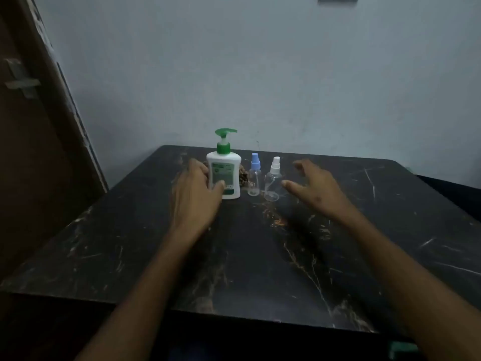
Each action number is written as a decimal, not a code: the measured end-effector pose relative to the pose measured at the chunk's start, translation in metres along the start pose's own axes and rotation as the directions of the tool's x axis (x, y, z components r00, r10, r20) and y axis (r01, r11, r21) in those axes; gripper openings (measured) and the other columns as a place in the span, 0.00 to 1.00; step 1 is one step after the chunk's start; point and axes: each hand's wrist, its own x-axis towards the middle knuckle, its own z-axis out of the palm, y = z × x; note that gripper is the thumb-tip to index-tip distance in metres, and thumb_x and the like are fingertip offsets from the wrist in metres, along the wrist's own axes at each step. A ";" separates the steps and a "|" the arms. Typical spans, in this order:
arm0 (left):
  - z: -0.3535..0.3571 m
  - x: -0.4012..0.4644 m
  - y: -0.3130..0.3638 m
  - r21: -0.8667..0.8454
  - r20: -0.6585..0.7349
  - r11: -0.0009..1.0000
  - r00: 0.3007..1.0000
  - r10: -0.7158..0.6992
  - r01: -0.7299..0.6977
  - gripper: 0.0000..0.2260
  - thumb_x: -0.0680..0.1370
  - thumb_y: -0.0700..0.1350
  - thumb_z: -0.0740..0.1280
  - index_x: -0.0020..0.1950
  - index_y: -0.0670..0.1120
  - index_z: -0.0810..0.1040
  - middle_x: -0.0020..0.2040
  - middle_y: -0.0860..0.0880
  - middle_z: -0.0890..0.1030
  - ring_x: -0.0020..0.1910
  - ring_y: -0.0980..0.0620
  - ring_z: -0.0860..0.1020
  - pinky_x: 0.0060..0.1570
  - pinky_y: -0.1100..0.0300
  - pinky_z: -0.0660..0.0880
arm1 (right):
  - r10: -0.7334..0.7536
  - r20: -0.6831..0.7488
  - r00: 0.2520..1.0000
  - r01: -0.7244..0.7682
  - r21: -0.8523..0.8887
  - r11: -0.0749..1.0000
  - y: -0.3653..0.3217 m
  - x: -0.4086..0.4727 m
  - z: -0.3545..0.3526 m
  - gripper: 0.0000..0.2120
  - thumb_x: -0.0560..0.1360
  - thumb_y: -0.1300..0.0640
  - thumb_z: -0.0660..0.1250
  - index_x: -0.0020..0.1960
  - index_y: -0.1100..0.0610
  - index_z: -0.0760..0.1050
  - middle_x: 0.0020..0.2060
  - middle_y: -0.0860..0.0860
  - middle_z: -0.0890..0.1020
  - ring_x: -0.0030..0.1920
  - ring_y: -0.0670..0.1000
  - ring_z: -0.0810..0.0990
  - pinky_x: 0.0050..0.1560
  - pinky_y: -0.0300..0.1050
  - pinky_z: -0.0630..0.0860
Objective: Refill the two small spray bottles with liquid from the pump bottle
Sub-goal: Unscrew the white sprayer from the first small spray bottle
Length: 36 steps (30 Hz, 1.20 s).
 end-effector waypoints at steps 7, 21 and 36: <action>0.013 0.061 -0.016 -0.268 0.208 0.930 0.957 -0.201 0.254 0.32 0.73 0.39 0.80 0.74 0.48 0.71 0.70 0.47 0.77 0.65 0.48 0.77 0.64 0.51 0.76 | 0.071 0.025 0.997 -0.074 0.174 0.982 -0.011 0.030 0.036 0.22 0.75 0.54 0.76 0.65 0.56 0.73 0.58 0.53 0.81 0.53 0.51 0.80 0.50 0.45 0.75; 0.007 -0.004 -0.007 -0.454 0.404 0.859 0.914 -0.040 0.238 0.20 0.74 0.35 0.77 0.63 0.49 0.82 0.55 0.54 0.87 0.53 0.58 0.85 0.59 0.58 0.81 | 0.013 -0.013 1.000 -0.010 0.189 0.982 0.003 -0.038 0.001 0.14 0.74 0.55 0.77 0.58 0.52 0.78 0.50 0.46 0.83 0.50 0.48 0.82 0.51 0.47 0.79; -0.017 -0.086 -0.004 -0.545 0.388 0.811 0.921 0.021 0.211 0.23 0.75 0.33 0.75 0.66 0.51 0.81 0.57 0.56 0.88 0.57 0.58 0.86 0.51 0.69 0.81 | -0.047 -0.011 0.999 0.048 0.268 0.962 0.011 -0.139 -0.029 0.13 0.74 0.49 0.76 0.56 0.44 0.77 0.49 0.38 0.83 0.50 0.40 0.82 0.52 0.47 0.82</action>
